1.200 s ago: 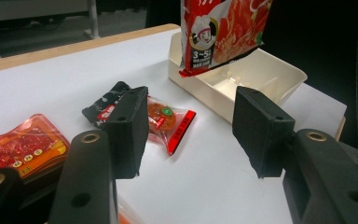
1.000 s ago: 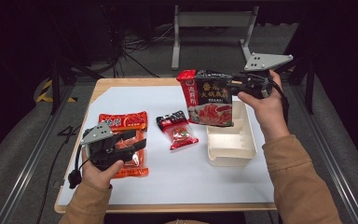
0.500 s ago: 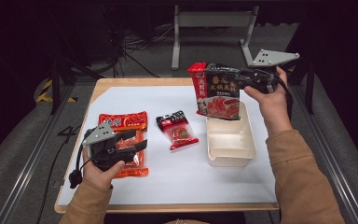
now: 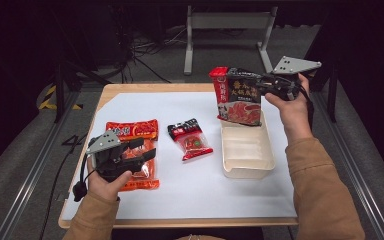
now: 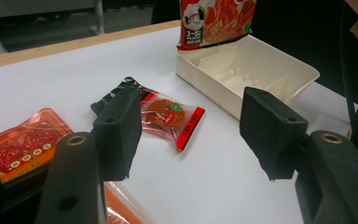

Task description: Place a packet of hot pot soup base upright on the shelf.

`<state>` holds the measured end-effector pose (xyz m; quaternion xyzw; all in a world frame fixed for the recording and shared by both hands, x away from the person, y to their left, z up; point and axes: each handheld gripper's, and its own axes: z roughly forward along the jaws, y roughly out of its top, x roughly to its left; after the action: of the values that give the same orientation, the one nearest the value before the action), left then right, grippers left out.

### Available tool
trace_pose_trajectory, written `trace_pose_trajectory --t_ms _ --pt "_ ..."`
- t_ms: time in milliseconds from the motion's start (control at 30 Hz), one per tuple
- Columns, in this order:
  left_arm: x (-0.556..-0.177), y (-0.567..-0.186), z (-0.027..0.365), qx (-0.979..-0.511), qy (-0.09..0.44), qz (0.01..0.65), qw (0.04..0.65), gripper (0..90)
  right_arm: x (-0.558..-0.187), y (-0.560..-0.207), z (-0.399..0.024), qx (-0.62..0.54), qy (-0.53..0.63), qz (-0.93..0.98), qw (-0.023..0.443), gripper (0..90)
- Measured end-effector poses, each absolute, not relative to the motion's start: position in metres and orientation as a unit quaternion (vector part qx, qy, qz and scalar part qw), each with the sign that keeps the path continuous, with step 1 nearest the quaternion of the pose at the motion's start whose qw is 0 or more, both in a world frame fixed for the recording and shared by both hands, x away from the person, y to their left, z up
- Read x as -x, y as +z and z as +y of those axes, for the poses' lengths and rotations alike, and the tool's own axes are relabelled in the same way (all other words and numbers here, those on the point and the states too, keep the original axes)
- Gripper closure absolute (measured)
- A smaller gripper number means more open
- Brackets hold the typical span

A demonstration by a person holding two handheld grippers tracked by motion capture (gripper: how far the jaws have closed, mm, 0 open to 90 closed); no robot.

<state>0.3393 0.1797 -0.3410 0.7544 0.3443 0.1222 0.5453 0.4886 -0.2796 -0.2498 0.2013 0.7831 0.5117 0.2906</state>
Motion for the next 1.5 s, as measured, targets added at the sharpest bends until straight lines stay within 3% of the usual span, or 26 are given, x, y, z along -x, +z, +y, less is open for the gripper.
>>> trace_pose_trajectory --t_ms 1500 --pt "-0.342 -0.346 0.177 -0.761 0.119 0.349 0.534 39.1 -0.489 -0.319 -0.313 -0.269 0.506 0.780 0.251 70.0"
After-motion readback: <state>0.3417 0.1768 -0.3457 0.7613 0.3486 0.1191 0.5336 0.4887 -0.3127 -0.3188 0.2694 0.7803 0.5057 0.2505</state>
